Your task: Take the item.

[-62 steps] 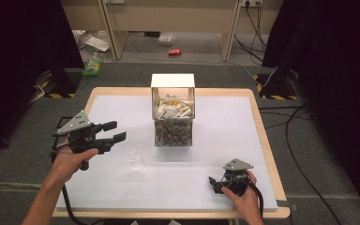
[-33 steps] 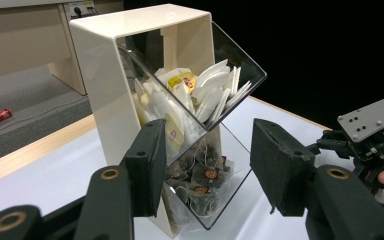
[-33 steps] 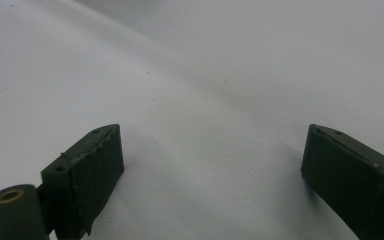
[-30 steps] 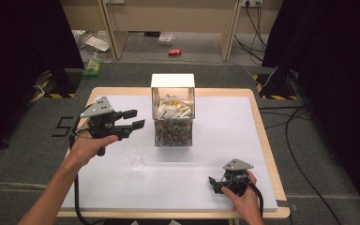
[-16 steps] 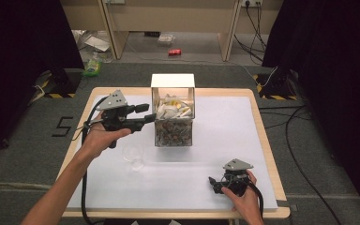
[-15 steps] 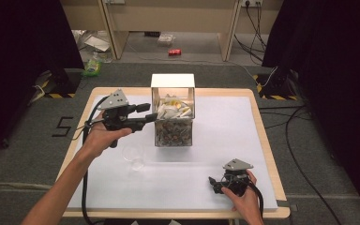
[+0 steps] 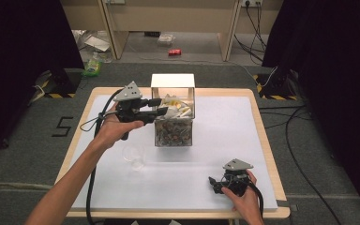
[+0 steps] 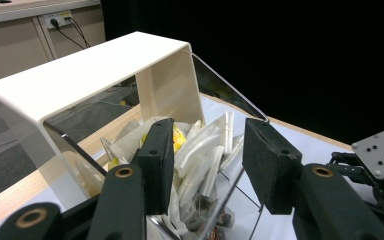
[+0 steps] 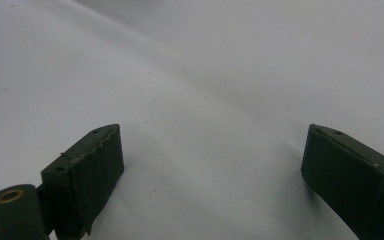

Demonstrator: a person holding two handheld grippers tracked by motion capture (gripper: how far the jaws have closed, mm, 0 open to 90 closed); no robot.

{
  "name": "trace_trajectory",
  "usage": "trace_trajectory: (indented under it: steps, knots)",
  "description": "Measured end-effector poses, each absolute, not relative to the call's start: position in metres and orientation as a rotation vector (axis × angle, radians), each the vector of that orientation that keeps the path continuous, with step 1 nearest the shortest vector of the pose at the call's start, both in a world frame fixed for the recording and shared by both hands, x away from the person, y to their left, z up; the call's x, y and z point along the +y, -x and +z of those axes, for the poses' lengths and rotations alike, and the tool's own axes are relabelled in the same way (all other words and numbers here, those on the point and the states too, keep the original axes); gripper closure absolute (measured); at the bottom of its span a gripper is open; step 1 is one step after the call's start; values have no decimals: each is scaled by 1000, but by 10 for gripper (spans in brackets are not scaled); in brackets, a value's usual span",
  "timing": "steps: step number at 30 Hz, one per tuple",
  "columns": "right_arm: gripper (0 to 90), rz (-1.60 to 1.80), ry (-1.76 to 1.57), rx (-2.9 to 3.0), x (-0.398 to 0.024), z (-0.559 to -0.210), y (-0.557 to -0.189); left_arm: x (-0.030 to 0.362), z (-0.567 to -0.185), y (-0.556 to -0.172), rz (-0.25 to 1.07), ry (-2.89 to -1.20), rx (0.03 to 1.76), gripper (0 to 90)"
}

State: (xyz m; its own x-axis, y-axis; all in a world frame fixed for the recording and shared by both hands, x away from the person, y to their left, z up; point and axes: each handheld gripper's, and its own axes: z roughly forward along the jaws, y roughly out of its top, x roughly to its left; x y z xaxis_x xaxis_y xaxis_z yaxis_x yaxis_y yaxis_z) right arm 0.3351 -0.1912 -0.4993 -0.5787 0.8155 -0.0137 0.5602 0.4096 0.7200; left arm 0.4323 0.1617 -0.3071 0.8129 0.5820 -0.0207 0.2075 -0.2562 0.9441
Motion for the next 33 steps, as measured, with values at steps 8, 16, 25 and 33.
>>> trace_trajectory:
  steps: [8,16,25,33]
  knots:
    - [106,973,-1183,2308,-191,-499,-335,154,-314,-443,410,-1855,624,570]
    - [105,972,-1183,2308,-191,-499,-335,152,-321,-454,385,-1873,643,628]
    - [106,972,-1183,2308,-191,-499,-335,152,-323,-457,345,-1860,655,766]
    - [106,972,-1183,2308,-191,-499,-335,151,-320,-453,353,-1854,630,891]
